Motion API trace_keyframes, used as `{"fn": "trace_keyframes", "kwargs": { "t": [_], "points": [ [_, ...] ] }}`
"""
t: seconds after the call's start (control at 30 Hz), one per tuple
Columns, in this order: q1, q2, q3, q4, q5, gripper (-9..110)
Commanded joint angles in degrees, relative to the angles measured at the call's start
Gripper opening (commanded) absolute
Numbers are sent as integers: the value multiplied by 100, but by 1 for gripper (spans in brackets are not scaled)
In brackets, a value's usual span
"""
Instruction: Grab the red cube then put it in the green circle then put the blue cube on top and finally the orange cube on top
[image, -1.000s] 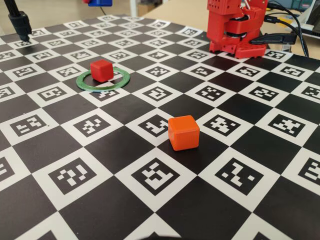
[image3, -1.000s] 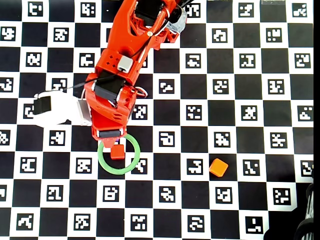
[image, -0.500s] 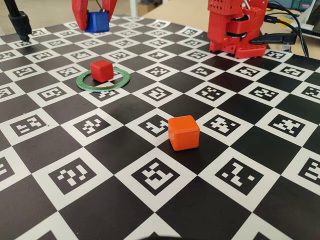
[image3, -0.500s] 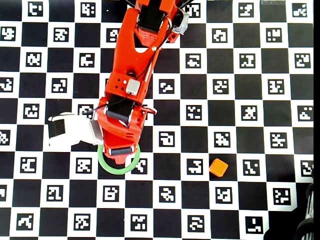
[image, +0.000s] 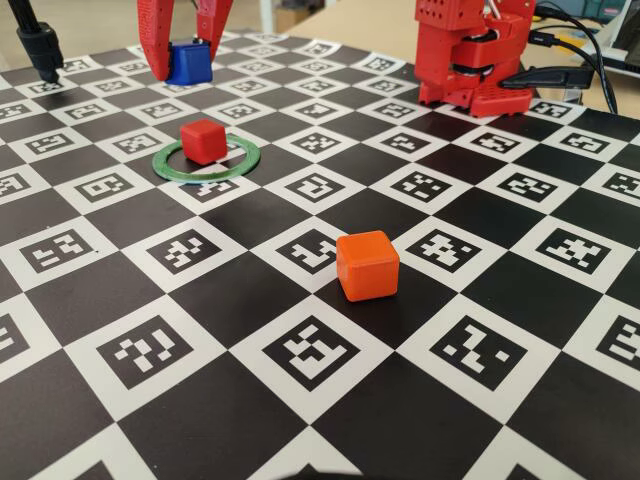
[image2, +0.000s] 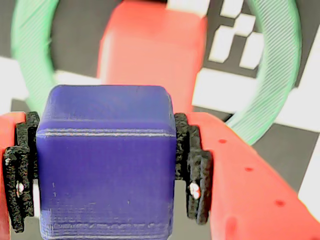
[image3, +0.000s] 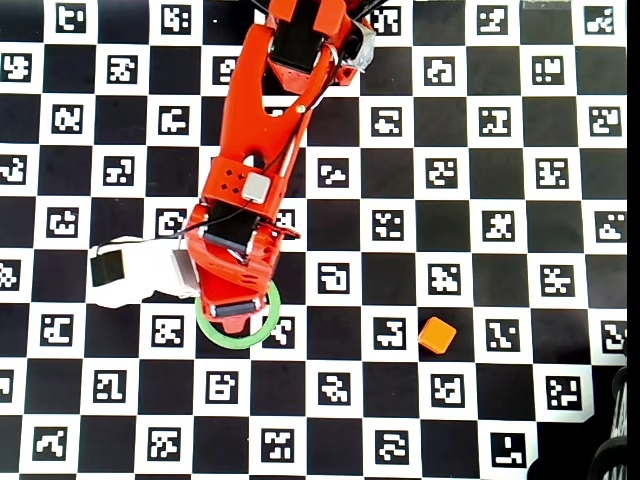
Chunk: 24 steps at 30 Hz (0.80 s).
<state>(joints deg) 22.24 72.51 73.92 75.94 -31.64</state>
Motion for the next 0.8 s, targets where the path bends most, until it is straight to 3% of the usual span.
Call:
{"fn": "trace_keyframes", "kwargs": {
  "t": [0.0, 0.77],
  "points": [
    [149, 334, -53, -132, -79, 3],
    [466, 483, 88, -246, 229, 3]
  ]
}}
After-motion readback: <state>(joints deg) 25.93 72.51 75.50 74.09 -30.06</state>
